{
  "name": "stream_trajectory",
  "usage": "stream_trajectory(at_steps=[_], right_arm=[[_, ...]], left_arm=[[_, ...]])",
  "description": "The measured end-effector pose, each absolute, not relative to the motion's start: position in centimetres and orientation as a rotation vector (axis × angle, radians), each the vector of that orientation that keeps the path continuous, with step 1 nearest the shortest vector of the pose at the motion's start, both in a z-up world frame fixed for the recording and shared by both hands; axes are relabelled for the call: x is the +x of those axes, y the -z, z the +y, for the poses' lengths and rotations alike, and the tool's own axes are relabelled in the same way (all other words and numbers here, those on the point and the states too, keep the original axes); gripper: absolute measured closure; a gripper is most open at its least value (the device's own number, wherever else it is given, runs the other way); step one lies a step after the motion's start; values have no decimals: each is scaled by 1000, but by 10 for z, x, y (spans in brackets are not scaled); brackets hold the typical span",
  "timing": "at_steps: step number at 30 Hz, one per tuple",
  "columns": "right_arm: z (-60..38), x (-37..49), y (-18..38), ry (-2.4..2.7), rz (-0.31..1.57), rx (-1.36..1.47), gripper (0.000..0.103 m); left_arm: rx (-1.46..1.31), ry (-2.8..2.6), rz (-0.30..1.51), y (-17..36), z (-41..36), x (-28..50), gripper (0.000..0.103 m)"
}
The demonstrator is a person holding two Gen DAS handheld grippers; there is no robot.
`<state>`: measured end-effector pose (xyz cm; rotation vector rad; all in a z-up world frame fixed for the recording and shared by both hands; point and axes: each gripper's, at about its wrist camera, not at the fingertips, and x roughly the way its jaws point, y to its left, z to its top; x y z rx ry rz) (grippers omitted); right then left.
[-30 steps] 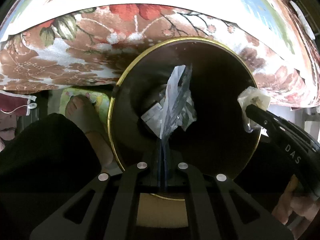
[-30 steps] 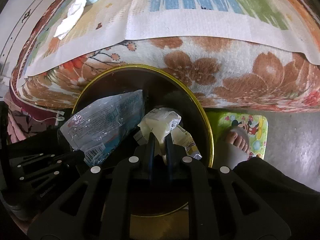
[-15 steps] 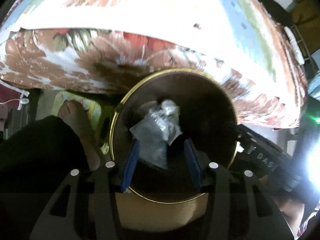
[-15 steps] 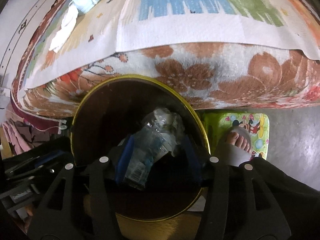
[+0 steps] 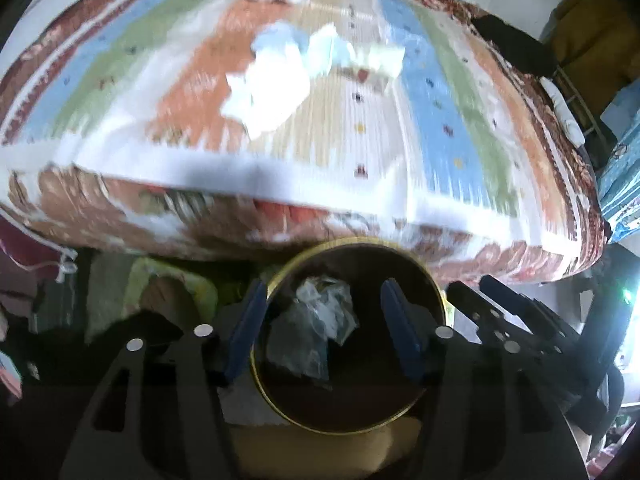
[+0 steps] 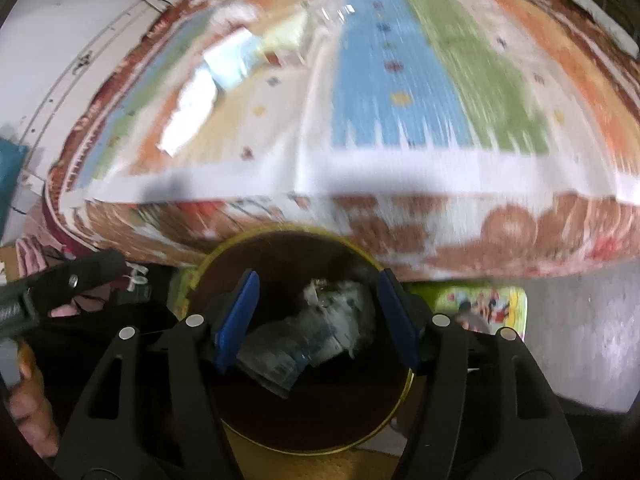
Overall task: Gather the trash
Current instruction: 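Move both open tools back over the remaining trash on the bed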
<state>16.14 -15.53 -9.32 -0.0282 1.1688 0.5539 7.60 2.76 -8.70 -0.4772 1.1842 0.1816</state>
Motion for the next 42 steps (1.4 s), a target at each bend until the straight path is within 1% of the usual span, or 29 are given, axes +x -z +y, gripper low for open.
stream_trajectory(at_steps=[1,4,7,9,11,15,17,21,22,29,36,42], right_arm=[[-154,162,88,-560,1152,-33,40],[-152,166,75,-588,1111,-36,40],[-147,169,72,-620,1110,-32,38],[-143,171,68,-640,1108,-28,37],[-139,171,63,-650,1093,-38,33],[-128,180,53,-660,1060,-64,29],[-125,186,47,-663,1045,-66,27],[-117,201,38,-672,1024,-72,21],[-116,204,37,-672,1022,-74,18],[-106,232,24,-671,980,-106,9],[-97,260,31,-657,992,-117,9],[-90,282,38,-655,1028,-90,9]], left_arm=[[-478,-184,1178,83,32,79,40],[-481,-201,1180,76,47,88,39],[-433,-216,1175,67,57,100,37],[-392,-213,1173,60,62,109,33],[-359,-222,1152,53,69,118,28],[-313,-236,1142,49,78,137,21],[-289,-242,1133,48,81,147,13],[-226,-266,1108,46,84,160,7],[-215,-270,1106,46,85,164,6],[-338,-238,1111,56,106,180,6],[-371,-302,1130,76,128,194,6],[-340,-303,1146,82,131,205,6]])
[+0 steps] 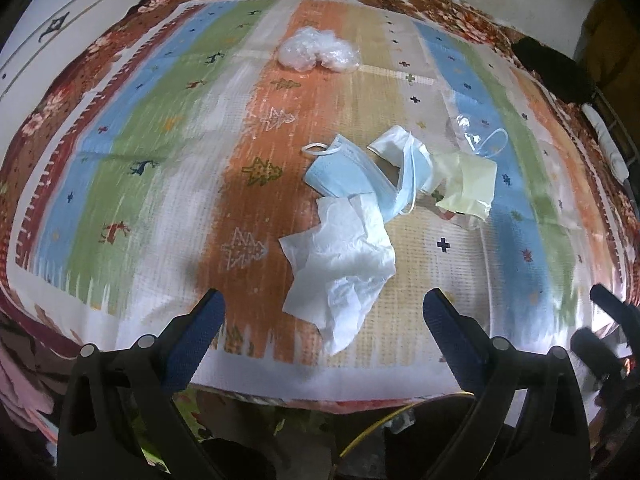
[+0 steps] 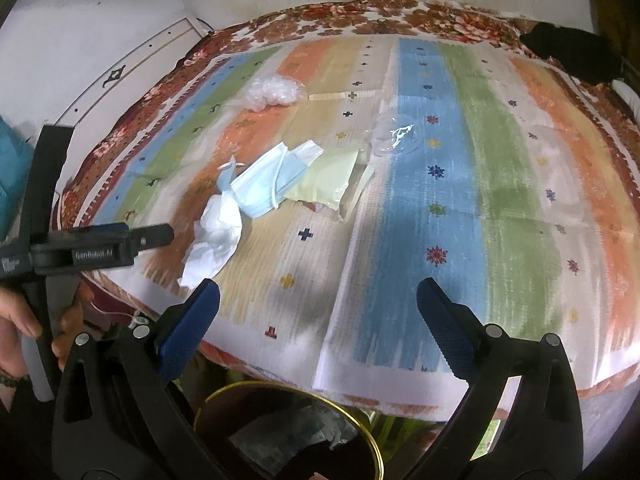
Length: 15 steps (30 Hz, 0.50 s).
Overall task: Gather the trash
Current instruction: 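Move both open tools back over the remaining trash on the bed, then grasp the white tissue with the left tool while the right tool grasps the pale yellow plastic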
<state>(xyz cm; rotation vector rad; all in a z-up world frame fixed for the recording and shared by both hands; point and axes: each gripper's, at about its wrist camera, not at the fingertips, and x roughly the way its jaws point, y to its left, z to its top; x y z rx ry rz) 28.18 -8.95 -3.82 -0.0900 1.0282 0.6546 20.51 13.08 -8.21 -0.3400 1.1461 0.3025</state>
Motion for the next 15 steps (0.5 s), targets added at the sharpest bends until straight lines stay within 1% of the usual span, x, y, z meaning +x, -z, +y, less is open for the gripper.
stream_trajectory(at_steps=[10,15], right_arm=[[-77,324,48,-629,1065,-66,10],[-60,339,47,-644,1066,-53,11]], left_arm=[[-306,-290,1203,97,135,222,6],[-325,-283,1235,105,140,228,9]])
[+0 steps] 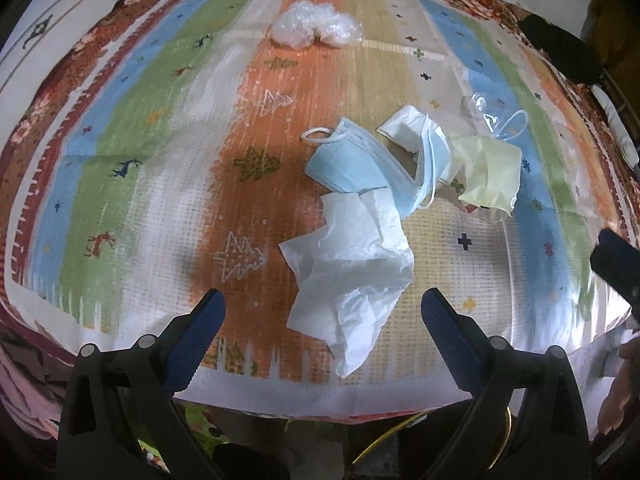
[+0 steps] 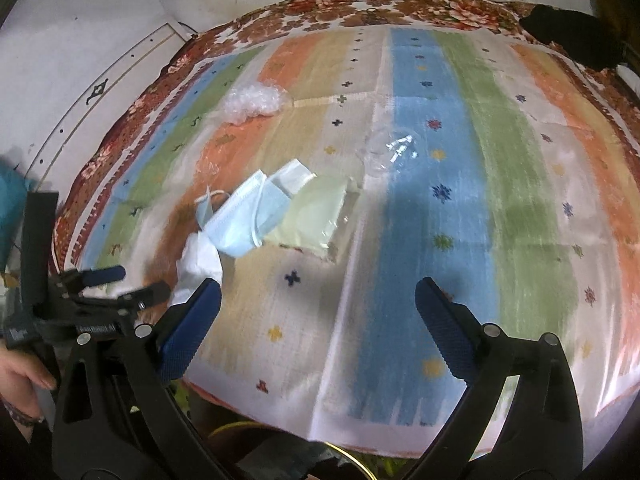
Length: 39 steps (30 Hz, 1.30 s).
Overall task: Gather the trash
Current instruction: 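Grasp the white tissue with the left tool while the right tool grasps the pale yellow plastic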
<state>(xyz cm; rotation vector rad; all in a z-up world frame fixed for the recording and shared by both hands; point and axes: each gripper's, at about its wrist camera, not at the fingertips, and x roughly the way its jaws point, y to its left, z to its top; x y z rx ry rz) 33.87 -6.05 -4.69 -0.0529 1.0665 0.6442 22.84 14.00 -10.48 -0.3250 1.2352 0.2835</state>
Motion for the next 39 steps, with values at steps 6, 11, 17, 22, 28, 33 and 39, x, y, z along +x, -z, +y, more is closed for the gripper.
stream_trajectory(at_steps=[6,11,17,22,28,33,39], right_arm=[[-37,355,56,-657,1087,-56,16],[-26,372,74,-629,1129,-58,23],[-19,389,96,-617,1171,-65,38],[-11,395,105,-624,1184,-70,52],[-1,394,114,-635,1195,-110,74],[2,392,121,-675,1214,-107,95],[-5,385,102,-686,1185,-99,99]], left_arm=[[-332,-252,1238,107,140,237,12],[-317,-224,1273,119,136,245,21],[-328,-201,1277,124,135,252,30],[-334,-187,1281,127,137,261,32],[-319,-149,1283,134,135,266,36],[-289,-119,1329,148,134,274,89],[-356,-128,1243,111,146,266,100]])
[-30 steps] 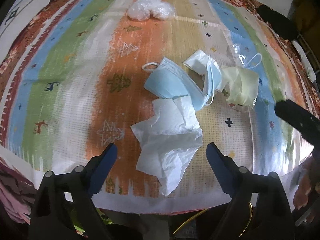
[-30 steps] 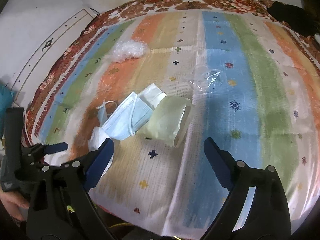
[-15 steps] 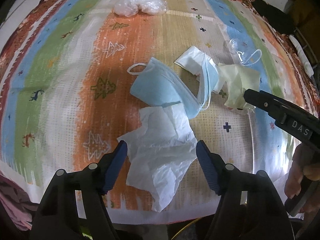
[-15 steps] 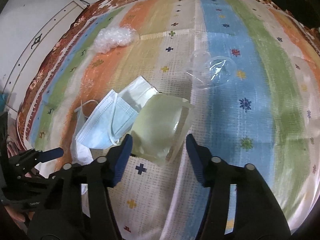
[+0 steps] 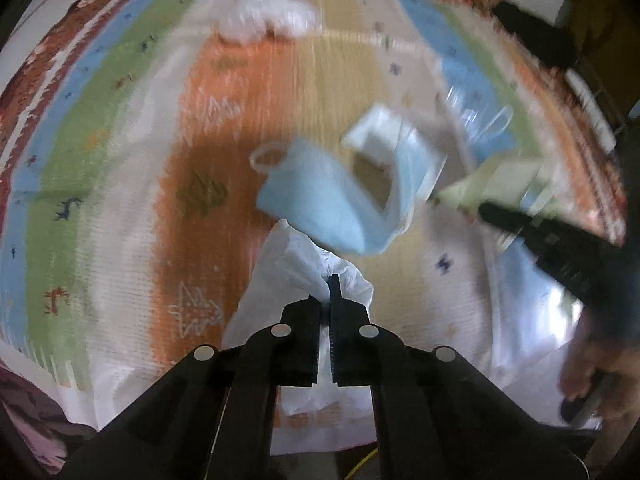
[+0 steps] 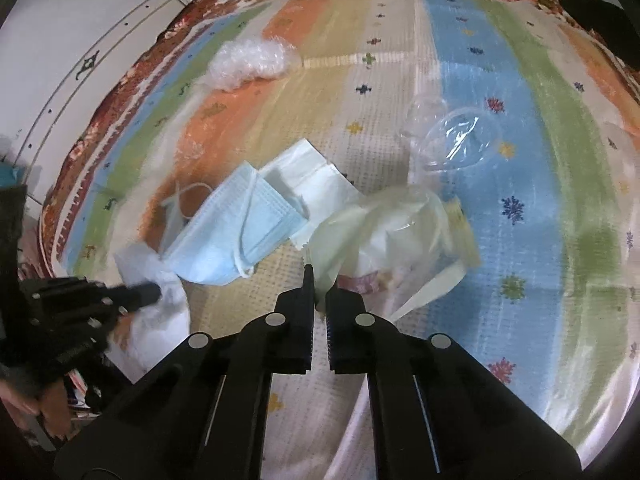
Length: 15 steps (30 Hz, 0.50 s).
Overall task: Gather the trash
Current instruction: 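Grasp the white tissue with the left tool while the right tool grasps the pale yellow plastic, then carry the tissue and yellow plastic over the gold-rimmed bin with both tools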
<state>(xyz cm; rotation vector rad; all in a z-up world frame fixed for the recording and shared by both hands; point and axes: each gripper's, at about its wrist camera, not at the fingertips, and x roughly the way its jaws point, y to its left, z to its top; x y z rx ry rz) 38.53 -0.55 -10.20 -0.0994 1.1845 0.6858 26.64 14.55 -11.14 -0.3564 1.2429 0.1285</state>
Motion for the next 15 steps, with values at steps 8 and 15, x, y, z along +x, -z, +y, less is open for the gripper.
stream_trajectory(at_steps=[8,15], right_arm=[[-25,362,80,-670,1152,-112,99],[-40,339,45,-680,1076,-137,99]], left_arm=[[-343,-90,1179,76,127,253,100],[-337,-57,1116,45,108,238,100]])
